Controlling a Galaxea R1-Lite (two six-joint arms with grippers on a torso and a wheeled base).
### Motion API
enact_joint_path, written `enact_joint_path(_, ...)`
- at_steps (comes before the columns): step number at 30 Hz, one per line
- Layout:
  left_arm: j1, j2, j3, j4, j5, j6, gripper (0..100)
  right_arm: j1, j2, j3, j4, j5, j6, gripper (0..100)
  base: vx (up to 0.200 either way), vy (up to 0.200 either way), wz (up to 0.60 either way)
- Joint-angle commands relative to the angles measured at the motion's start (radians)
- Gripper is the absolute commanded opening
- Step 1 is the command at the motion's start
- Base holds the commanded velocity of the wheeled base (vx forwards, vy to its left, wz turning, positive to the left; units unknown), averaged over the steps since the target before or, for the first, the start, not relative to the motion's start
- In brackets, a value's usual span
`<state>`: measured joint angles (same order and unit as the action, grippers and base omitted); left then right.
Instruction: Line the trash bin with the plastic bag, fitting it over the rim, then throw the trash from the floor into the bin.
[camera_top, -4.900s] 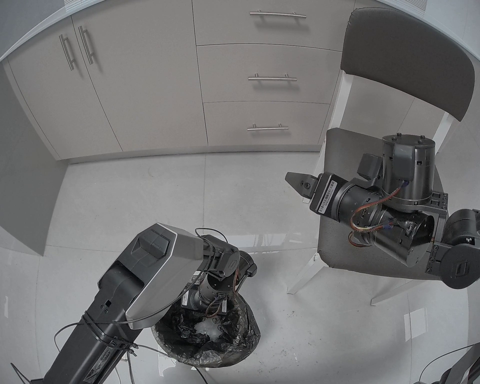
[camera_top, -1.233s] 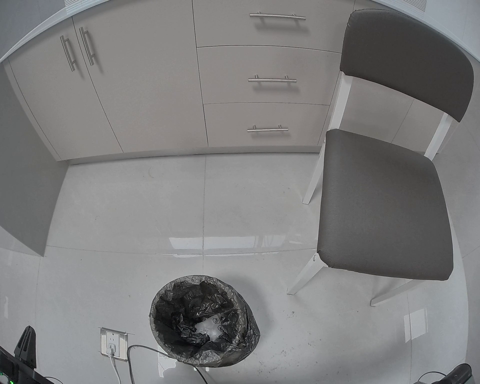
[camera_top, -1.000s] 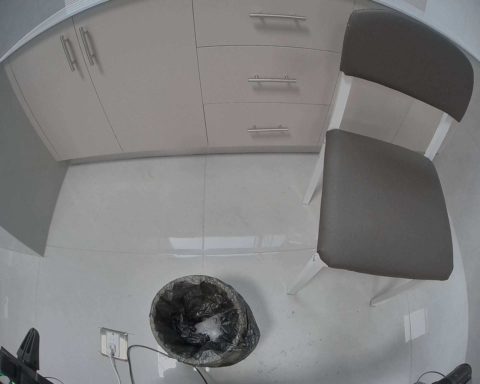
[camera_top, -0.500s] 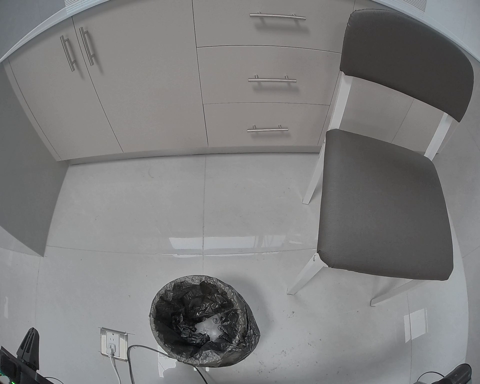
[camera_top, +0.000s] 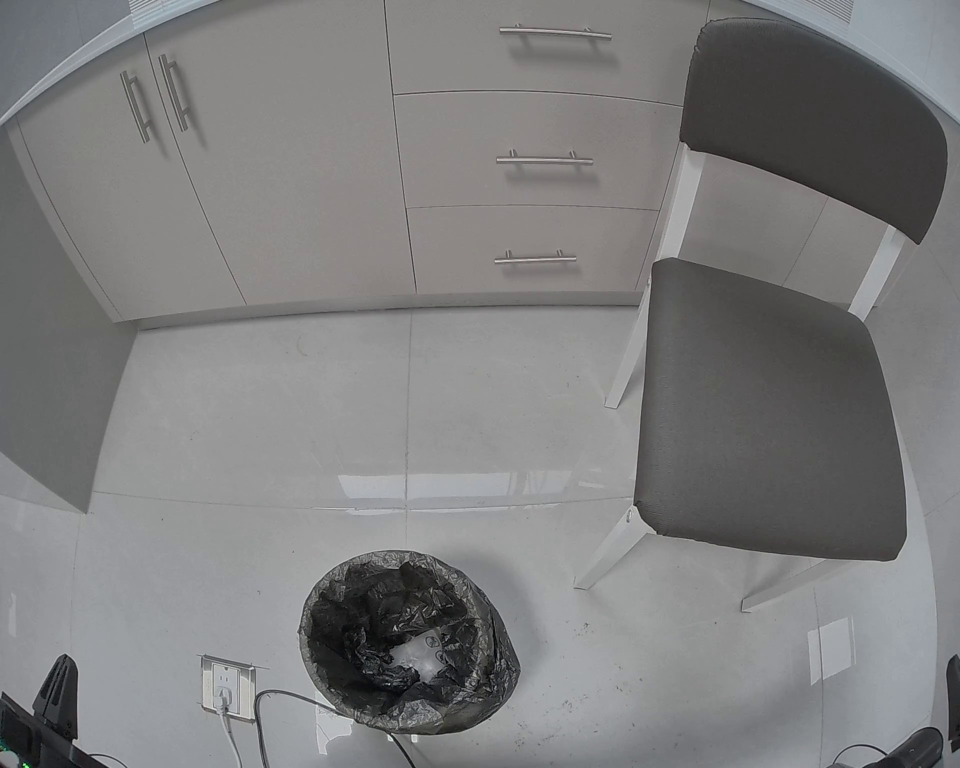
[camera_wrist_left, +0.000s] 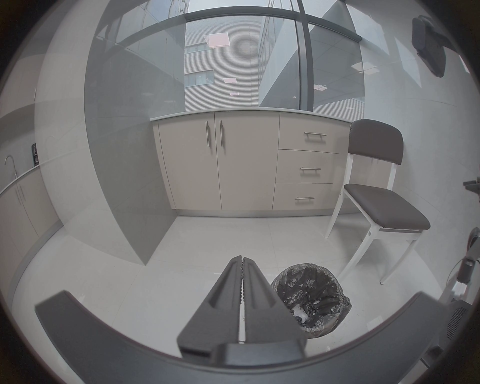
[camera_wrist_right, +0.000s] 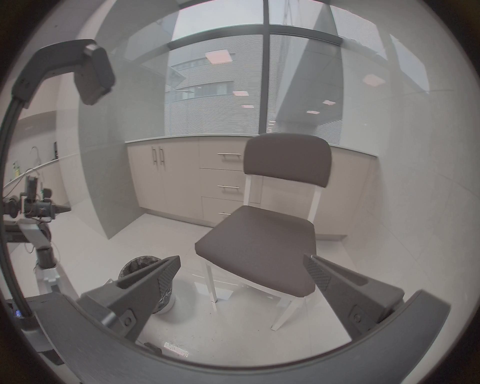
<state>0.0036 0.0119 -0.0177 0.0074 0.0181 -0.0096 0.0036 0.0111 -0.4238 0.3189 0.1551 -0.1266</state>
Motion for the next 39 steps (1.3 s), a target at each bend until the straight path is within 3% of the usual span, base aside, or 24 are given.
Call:
enact_joint_path(1, -0.001, -0.012, 0.016, 0.000, 0.000, -0.001, 0, -0.001, -0.011, 0.254, -0.215, -0.081, 0.078, 100, 0.000, 0.000, 0.00)
enact_joint_path(2, -0.001, -0.012, 0.016, 0.000, 0.000, -0.001, 0, -0.001, -0.011, 0.358, -0.331, -0.101, 0.082, 100, 0.000, 0.000, 0.00)
enact_joint_path(4, -0.001, -0.012, 0.016, 0.000, 0.000, -0.003, 0, -0.001, -0.011, 0.424, -0.408, -0.137, 0.093, 100, 0.000, 0.000, 0.00)
enact_joint_path(7, 0.001, -0.012, 0.016, 0.000, 0.000, -0.003, 0, -0.001, -0.011, 0.416, -0.308, -0.147, 0.128, 100, 0.000, 0.000, 0.00)
enact_joint_path(39, -0.001, -0.012, 0.016, 0.000, 0.000, -0.001, 0, -0.001, -0.011, 0.421, -0.317, -0.151, 0.131, 100, 0.000, 0.000, 0.00)
